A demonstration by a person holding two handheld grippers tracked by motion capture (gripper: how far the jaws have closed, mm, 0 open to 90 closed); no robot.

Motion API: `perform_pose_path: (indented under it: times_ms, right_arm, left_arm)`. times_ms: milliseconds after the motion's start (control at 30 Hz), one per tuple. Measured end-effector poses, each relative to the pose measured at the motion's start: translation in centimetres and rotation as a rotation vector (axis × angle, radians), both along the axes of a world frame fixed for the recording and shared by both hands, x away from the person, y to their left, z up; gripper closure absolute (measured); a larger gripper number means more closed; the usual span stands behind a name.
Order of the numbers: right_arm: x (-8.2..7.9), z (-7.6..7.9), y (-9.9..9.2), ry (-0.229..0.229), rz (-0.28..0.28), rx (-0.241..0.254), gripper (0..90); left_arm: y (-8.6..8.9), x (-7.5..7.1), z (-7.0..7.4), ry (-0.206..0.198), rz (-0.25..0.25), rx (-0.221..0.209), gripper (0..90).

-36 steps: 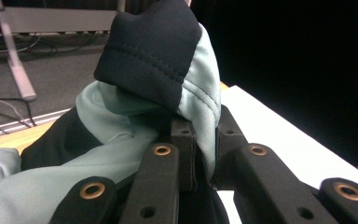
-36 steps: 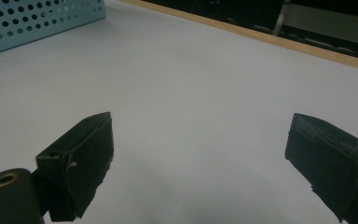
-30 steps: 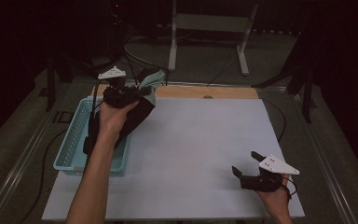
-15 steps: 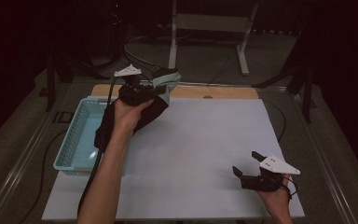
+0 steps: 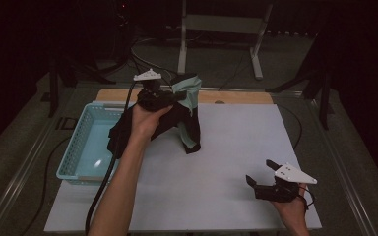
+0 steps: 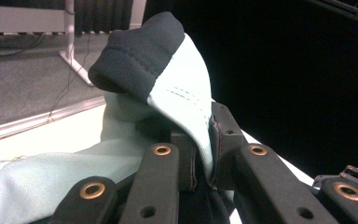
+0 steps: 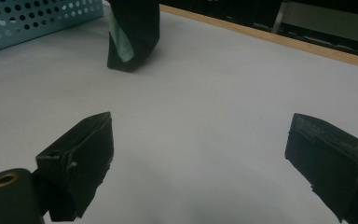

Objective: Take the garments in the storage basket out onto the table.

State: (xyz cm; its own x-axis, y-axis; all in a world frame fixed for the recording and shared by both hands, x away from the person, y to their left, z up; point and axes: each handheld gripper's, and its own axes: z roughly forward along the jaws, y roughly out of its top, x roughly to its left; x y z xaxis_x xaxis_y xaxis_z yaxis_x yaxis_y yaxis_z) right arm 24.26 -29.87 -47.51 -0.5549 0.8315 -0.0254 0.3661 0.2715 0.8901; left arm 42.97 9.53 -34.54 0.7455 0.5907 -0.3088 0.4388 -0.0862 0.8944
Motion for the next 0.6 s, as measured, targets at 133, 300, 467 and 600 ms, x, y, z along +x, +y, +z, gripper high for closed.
perform_pose_path:
  times_ms: [133,300,467,600]
  right_arm:
    - [0.0,0.0,0.0,-0.001,0.000,0.000,7.6]
    - [0.0,0.0,-0.1,-0.002,0.000,-0.001,7.6]
    - [-0.1,0.0,-0.1,-0.001,0.000,-0.001,7.6]
    - [0.0,0.0,-0.1,0.000,-0.001,-0.001,7.7]
  left_arm:
    - [-0.7,0.0,0.1,-0.004,-0.015,0.001,83.2]
    - [-2.3,0.0,0.4,-0.010,-0.045,0.007,83.1]
    - [-3.8,0.1,0.2,-0.002,-0.072,-0.003,83.1]
    - [-5.0,0.1,-0.1,0.004,-0.088,-0.007,83.1]
